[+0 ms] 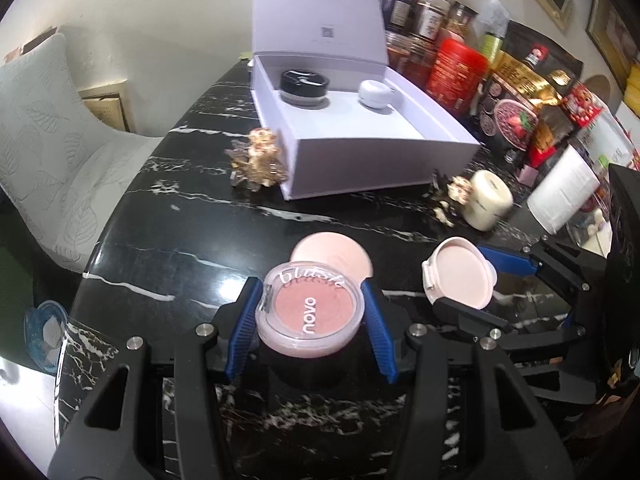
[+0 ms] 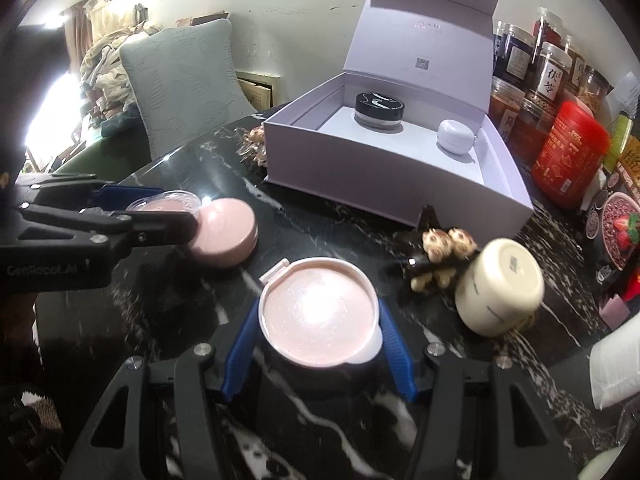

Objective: Organize objects
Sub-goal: 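Lift the blush compact with the left tool while the right tool grasps the pink powder compact, then carry both held compacts toward the open white box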

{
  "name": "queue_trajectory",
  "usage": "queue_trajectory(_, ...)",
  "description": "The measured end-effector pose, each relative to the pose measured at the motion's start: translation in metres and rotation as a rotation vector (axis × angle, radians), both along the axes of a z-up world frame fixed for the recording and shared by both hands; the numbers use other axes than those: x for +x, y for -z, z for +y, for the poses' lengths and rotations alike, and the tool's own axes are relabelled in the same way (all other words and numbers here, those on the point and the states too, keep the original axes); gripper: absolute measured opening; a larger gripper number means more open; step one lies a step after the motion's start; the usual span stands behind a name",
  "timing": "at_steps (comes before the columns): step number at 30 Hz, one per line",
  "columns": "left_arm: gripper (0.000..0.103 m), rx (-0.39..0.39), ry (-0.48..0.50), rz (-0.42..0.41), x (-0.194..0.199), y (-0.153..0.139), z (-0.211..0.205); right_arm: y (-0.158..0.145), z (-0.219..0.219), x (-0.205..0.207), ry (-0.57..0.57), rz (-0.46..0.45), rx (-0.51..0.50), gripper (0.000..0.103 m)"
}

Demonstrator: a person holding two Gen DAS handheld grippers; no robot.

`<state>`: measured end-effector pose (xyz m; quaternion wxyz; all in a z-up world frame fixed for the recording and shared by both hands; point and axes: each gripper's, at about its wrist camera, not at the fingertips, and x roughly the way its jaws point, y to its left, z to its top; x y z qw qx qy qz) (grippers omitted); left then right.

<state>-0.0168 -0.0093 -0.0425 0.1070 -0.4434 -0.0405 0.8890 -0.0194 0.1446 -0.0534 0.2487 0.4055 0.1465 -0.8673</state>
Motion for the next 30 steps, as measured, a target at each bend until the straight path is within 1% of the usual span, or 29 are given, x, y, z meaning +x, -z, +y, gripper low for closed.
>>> queue_trajectory(10, 0.049, 0.004, 0.081, -0.011, 0.013, -0.001, 0.031, 0.000, 0.025, 0.020, 0.036, -0.010, 0.007, 0.060)
queue_trajectory(15, 0.049, 0.011, 0.126, -0.037, 0.021, 0.007, 0.042, 0.002, 0.036, 0.024, 0.056, -0.018, 0.009, 0.060)
queue_trajectory(22, 0.049, 0.019, 0.147, -0.079, 0.023, 0.022, 0.049, 0.006, 0.040, 0.024, 0.062, -0.023, 0.023, 0.060)
queue_trajectory(28, 0.049, -0.016, 0.160, -0.012, 0.031, 0.024, 0.052, 0.008, 0.040, 0.024, 0.060, -0.027, 0.023, 0.060)
queue_trajectory(30, 0.049, -0.058, 0.173, 0.010, 0.034, 0.025, 0.057, 0.008, 0.040, 0.024, 0.059, -0.027, 0.023, 0.060)
